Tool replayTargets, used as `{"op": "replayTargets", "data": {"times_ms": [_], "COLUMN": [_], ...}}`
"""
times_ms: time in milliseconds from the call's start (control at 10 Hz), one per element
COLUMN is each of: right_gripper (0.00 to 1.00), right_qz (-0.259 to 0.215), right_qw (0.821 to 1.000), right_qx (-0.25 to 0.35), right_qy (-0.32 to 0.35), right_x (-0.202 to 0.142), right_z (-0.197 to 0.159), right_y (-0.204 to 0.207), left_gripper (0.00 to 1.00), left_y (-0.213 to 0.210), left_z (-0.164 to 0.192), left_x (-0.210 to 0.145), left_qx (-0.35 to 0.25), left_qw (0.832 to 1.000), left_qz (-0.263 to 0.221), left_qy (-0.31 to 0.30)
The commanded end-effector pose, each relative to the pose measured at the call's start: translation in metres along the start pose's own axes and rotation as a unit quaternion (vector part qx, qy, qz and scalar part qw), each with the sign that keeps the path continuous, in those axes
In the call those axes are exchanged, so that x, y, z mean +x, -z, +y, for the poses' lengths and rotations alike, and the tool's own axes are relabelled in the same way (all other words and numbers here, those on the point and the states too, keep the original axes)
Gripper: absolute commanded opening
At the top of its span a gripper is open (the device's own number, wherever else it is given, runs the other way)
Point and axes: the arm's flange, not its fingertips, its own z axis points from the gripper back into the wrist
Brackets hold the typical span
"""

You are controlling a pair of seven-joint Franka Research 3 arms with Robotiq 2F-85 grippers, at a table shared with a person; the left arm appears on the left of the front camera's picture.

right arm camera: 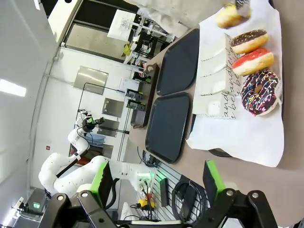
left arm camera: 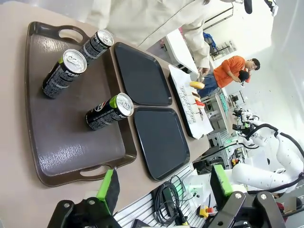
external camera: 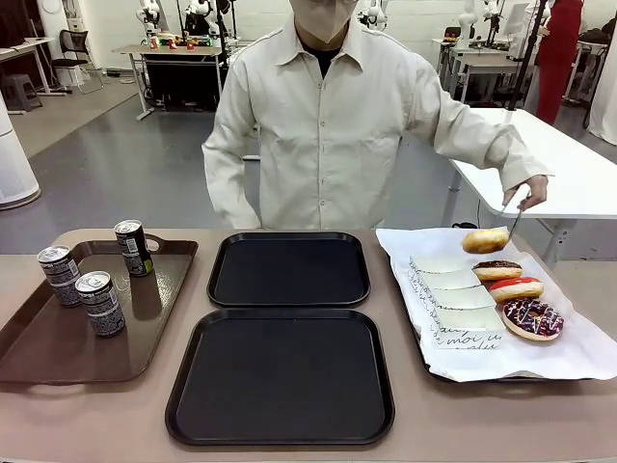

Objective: Set up donuts and drinks on trays.
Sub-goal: Pick up one Pepsi coke and place it on the Flat Tray.

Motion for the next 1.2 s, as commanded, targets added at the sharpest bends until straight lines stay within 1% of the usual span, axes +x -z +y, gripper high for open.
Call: {"op": "replayTargets", "data": {"times_ms": [0,200,300,400,500,600,700,800,900,1100], "right_gripper": [1.00,1.00,1.00,1.00,1.00,1.00,1.00,1.00,1.00,1.00], "right_qz": [-0.007,-0.007,-0.007,-0.007,-0.007,-0.007,-0.007,-0.007,-0.007,-0.007], "right_qw": [1.000,1.000,1.000,1.000,1.000,1.000,1.000,1.000,1.000,1.000], "right_qx": [0.010,0.010,0.010,0.010,0.010,0.010,0.010,0.010,0.010,0.010], "right_qy": [-0.010,-0.010,-0.010,-0.010,-0.010,-0.010,-0.010,-0.010,-0.010,-0.010], "right_x": [0.003,0.003,0.003,0.003,0.003,0.003,0.003,0.003,0.003,0.003], "right_z": [-0.001,-0.001,-0.001,-0.001,-0.001,-0.001,-0.001,-0.001,-0.001,-0.001], "right_y": [-0.002,-0.002,-0.002,-0.002,-0.002,-0.002,-0.002,-0.002,-0.002,-0.002], "left_gripper": [1.00,1.00,1.00,1.00,1.00,1.00,1.00,1.00,1.00,1.00], "left_y": [-0.002,0.000,0.012,0.027,0.040,0.056,0.075,0.093,0.117,0.169], "left_z": [0.000,0.000,-0.016,-0.036,-0.066,-0.097,-0.120,-0.136,-0.148,-0.149], "left_x": [0.001,0.000,0.019,0.034,0.050,0.064,0.071,0.072,0.071,0.066], "left_qx": [-0.004,0.000,0.045,0.099,0.211,0.256,0.300,0.328,0.342,0.388], "left_qw": [1.000,1.000,0.998,0.992,0.965,0.949,0.932,0.916,0.909,0.894], "left_qz": [-0.007,0.000,0.039,0.079,0.136,0.156,0.172,0.197,0.199,0.183], "left_qy": [0.002,0.000,0.007,0.016,0.081,0.093,0.109,0.118,0.128,0.132]}}
